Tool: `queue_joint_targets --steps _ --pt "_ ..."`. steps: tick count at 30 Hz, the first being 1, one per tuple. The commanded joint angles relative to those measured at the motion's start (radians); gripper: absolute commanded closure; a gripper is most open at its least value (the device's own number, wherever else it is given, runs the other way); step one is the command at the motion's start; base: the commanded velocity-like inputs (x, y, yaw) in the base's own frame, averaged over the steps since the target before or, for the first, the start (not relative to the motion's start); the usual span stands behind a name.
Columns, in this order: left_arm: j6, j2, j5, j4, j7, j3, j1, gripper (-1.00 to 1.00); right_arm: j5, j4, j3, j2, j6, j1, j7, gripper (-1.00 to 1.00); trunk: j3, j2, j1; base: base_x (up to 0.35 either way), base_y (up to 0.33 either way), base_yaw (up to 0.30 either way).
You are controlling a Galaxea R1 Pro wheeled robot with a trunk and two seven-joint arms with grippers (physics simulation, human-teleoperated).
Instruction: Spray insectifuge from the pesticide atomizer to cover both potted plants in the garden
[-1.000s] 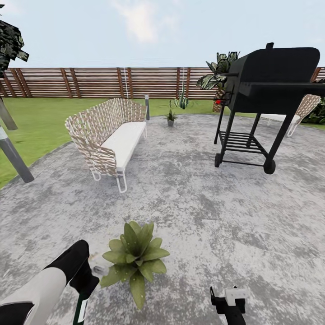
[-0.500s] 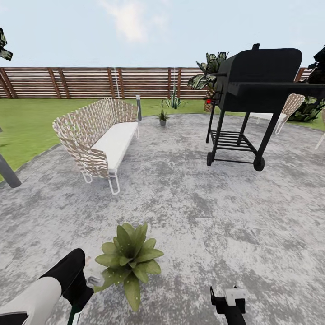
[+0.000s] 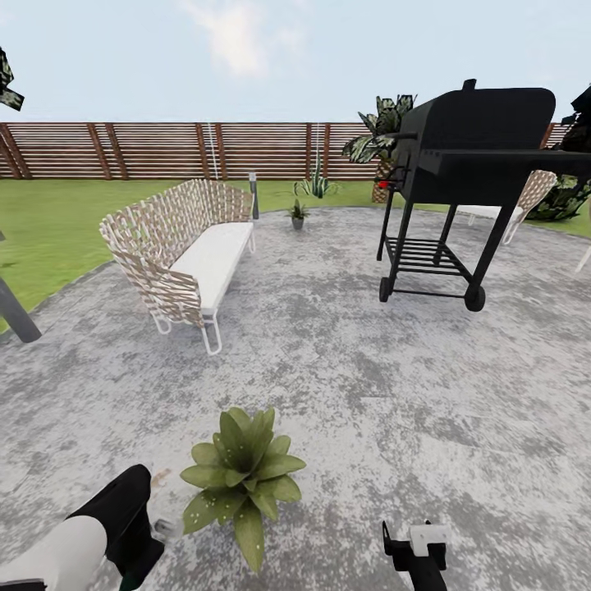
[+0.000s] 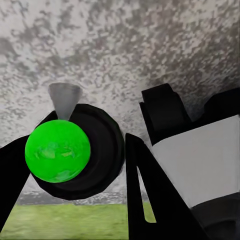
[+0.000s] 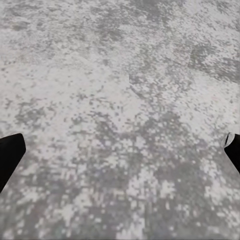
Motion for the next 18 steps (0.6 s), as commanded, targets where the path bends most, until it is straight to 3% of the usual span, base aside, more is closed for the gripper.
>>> queue_joint_targets --steps 1,18 --pt "0.003 0.000 -0.011 -0.001 -0.009 0.005 0.004 1.00 0.011 0.001 0.001 0.000 -0.001 -0.001 -0.010 -1.00 -0.001 0.000 0.000 0.000 0.001 0.000" --pt "0.006 -0.012 -0.011 -0.013 -0.012 0.004 -0.005 1.00 0.010 0.000 0.001 0.001 0.000 -0.001 -0.007 -1.00 -0.001 0.000 0.000 0.000 0.000 0.000"
